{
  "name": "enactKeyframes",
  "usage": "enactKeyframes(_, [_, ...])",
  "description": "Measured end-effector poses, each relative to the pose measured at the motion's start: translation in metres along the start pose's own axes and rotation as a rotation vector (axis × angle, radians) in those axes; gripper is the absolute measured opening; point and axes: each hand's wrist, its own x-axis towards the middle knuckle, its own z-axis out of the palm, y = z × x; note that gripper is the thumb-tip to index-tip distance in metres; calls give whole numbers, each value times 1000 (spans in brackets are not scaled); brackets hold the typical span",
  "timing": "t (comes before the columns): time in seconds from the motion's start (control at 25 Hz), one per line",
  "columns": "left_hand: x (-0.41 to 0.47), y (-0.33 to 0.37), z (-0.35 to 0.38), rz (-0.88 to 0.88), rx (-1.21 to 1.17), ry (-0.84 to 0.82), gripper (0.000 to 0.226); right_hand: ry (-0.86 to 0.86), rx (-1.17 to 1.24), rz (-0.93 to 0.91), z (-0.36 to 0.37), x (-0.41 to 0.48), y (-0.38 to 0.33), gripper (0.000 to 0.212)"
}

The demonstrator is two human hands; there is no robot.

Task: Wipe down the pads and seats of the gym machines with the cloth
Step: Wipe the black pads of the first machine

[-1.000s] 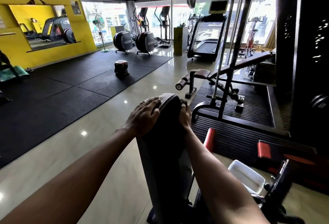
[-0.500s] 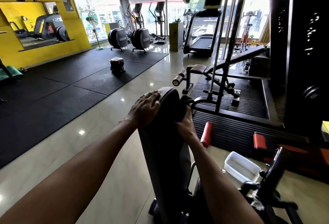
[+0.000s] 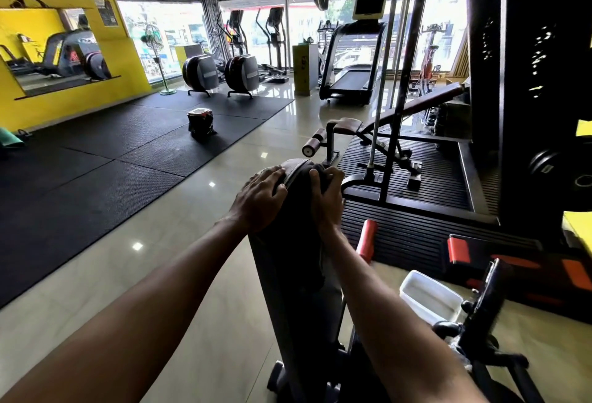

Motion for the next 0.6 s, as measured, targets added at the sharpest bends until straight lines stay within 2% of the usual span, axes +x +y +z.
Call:
enactKeyframes(0.16, [2,-3,2,9,-3,14,69,131,143,122,15,1,-2,63])
enactKeyframes(0.24, [3,-4,4,12,1,16,70,43,251,128,21,-20,13,76])
enactKeyframes(0.36, [4,-5,4,13,1,17,70,-121,178,-10,19,-65,35,83])
enactKeyframes(0.48, [4,-5,4,15,2,22,70,-108,86,-247,16,-45,23,72])
enactKeyframes(0.6, [3,-6,5,-1,1,10,70,-80,0,-218,22,16,5,56])
